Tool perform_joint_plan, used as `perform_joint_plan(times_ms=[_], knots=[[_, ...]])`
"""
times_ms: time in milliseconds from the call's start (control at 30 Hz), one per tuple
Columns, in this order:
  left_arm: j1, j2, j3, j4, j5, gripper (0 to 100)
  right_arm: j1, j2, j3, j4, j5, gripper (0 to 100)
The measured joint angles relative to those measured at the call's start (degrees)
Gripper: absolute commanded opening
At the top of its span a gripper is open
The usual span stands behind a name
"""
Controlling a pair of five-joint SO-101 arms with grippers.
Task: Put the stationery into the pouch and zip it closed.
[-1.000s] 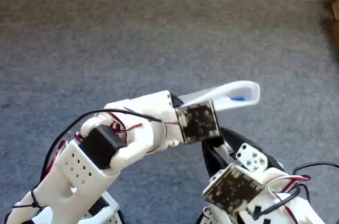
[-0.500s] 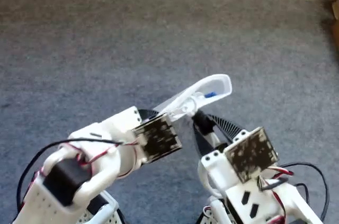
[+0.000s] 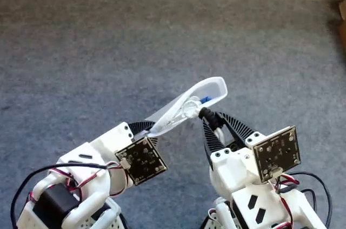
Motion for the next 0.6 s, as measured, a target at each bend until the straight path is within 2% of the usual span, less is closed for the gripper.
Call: perform_joint_plan(times_ms=[200,367,600], knots=[[0.0,-3.52,2.64,-0.09,0.18,1,0.79,0.0,0.0,-0.09,0.0,0.5],[-0.09,-4.4,3.52,-0.09,0.35,1,7.03,-0.09,2.29,-3.08,-0.18,0.5],[-0.62,-4.75,3.96,0.0,0.35,1,11.6,0.0,9.85,-9.05,0.79,0.5]])
